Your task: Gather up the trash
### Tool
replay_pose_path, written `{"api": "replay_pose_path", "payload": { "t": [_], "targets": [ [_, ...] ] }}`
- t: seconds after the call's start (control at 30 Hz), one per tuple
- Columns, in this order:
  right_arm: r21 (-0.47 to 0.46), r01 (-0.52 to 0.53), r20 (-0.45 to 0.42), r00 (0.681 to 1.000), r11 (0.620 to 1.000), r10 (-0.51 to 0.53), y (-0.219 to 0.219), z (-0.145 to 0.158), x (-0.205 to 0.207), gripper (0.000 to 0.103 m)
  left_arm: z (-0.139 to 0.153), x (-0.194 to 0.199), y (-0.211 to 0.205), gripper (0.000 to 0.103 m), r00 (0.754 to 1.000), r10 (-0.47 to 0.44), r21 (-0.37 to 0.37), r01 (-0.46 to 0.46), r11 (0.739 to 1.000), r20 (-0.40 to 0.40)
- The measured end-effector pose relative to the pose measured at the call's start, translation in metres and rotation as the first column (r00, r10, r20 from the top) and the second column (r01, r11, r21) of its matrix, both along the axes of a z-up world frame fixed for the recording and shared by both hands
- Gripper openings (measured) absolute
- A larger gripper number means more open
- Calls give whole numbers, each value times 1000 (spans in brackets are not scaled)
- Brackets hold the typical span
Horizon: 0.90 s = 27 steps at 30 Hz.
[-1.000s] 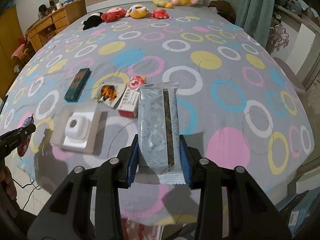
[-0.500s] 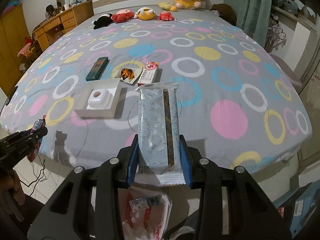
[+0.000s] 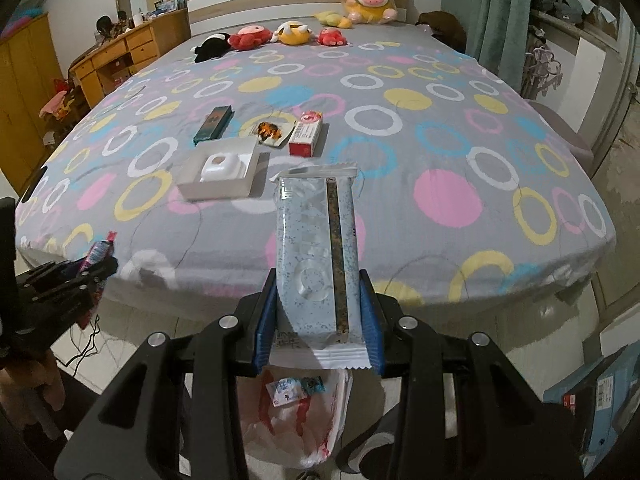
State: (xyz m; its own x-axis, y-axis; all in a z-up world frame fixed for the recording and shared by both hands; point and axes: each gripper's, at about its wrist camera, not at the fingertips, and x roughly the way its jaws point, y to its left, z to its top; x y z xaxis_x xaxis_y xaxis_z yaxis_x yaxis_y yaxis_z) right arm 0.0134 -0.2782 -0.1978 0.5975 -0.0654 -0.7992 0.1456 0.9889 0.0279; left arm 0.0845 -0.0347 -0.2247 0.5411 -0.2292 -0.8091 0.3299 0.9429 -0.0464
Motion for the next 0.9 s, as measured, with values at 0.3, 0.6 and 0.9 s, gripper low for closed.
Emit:
{"api": "replay_pose_path", "payload": {
  "t": [0.3,0.6,0.9],
  "targets": [
    [23,2,-74,997,1000,0,13,-45,-44,37,-33,-37,-26,23,985,-154,15,155,988,-76],
    [35,-7,-141,990,999,12,21,-85,-59,37,-63,-59,-49,23,952,-265,13,270,963,-151],
    [37,-21,-188,982,999,27,24,-117,-58,37,-93,-68,-63,23,913,-344,23,357,934,-218]
  ]
}}
